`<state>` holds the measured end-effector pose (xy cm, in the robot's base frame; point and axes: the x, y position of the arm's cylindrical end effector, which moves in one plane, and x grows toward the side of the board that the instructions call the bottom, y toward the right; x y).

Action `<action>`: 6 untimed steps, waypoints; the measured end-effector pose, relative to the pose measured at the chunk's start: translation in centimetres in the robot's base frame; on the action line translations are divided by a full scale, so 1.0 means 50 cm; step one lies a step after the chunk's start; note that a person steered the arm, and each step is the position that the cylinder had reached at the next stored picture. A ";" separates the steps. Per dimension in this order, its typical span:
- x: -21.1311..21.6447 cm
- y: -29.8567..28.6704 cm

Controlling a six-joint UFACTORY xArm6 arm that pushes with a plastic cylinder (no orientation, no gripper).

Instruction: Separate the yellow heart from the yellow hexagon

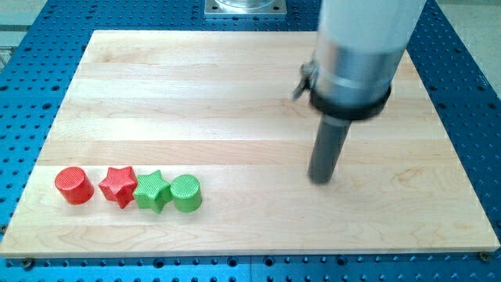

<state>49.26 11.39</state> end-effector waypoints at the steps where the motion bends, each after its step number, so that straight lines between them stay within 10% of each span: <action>1: -0.053 0.108; 6: -0.183 0.060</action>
